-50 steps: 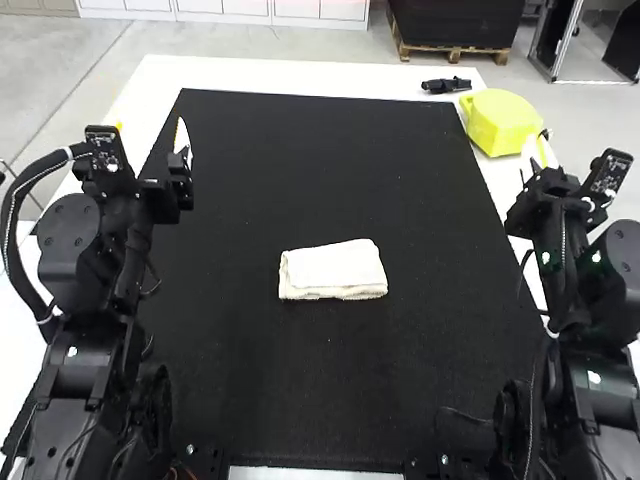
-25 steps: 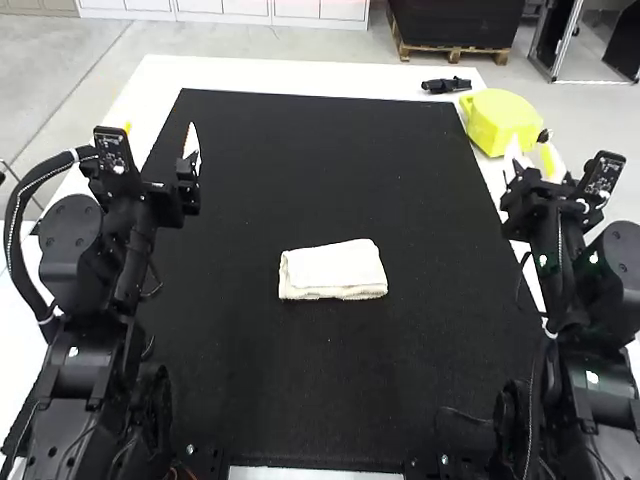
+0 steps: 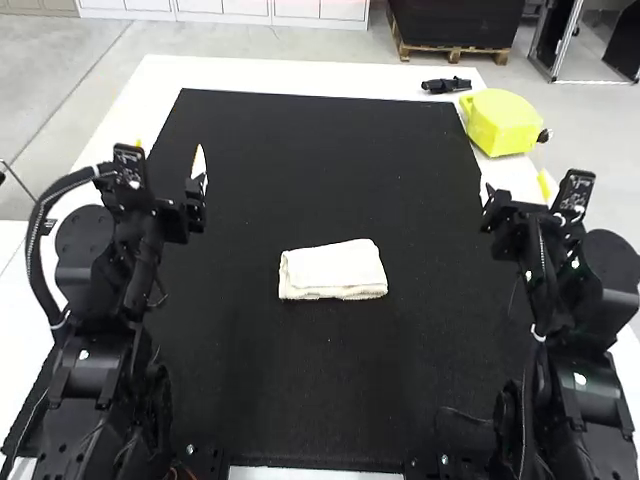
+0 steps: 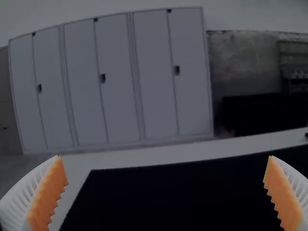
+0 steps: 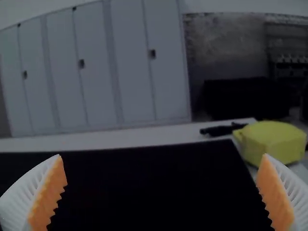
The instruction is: Fold the towel.
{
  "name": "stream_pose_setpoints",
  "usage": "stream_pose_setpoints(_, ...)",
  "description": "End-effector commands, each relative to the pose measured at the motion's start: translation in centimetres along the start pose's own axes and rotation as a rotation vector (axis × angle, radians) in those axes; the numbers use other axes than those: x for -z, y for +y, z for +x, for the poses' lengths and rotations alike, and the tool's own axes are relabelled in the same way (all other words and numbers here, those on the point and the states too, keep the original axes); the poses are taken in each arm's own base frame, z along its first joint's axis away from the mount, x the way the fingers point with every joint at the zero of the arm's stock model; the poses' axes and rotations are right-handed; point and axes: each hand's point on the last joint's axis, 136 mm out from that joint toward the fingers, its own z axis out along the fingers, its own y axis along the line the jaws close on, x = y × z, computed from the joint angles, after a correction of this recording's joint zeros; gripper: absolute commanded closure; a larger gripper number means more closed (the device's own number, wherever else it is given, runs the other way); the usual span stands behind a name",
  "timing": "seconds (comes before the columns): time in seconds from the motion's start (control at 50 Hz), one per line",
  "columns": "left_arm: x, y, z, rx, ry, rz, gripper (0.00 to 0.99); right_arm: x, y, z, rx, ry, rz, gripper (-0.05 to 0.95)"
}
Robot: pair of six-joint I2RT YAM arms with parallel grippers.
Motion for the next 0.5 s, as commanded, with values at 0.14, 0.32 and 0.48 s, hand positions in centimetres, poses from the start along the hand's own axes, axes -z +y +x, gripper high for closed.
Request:
stream_pose_setpoints(0.14, 0.1, 1.7, 1.4, 0.153, -0.011, -0.11, 0.034, -0.1, -0.8, 1.9, 0.03, 0.03, 0.033, -0.01)
stream_pose_setpoints(0.32, 0.1, 1.7, 3.0, 0.179, 0.018, -0.114, 0.034, -0.2, -0.9, 3.7, 0.025, 0.041, 0.03, -0.01)
stream_pose_setpoints(0.48, 0.3, 1.4, 5.4, 0.271, 0.11, -0.119, 0.034, 0.0, -1.2, 6.0, 0.015, 0.131, 0.043, -0.01)
